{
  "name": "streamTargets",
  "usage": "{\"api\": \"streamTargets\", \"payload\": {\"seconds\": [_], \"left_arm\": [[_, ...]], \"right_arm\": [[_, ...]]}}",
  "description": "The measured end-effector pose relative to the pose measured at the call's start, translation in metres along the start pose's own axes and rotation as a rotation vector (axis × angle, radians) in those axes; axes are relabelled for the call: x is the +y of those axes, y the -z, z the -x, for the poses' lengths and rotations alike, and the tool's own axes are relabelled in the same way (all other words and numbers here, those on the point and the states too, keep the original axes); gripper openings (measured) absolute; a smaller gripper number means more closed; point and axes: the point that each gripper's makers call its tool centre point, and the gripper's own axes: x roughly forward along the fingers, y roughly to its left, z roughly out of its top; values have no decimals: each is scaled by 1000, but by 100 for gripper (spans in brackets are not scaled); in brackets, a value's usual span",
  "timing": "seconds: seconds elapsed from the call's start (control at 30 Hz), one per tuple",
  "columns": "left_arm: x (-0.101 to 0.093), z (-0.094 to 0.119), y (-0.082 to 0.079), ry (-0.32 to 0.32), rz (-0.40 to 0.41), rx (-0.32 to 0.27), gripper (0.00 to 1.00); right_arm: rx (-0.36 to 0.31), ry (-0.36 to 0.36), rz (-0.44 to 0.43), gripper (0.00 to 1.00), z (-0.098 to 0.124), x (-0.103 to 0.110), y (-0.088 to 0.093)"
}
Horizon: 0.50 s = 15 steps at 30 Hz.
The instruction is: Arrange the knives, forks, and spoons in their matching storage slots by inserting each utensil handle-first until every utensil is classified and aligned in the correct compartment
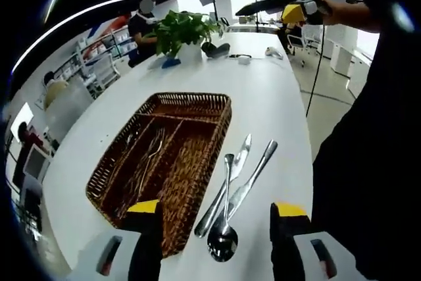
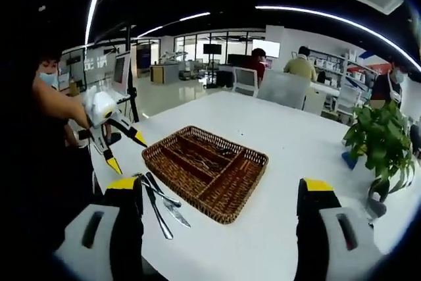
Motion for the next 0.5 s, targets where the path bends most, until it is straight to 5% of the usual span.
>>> {"api": "streamTargets", "payload": {"seconds": [0.1, 0.5], "left_arm": [[-6, -11, 11, 31, -33, 50, 56], [-9, -45, 30, 79, 5, 70, 41]], "right_arm": [[2, -22, -48, 99, -1, 9, 3], [-2, 26, -83, 99, -1, 12, 3]]}}
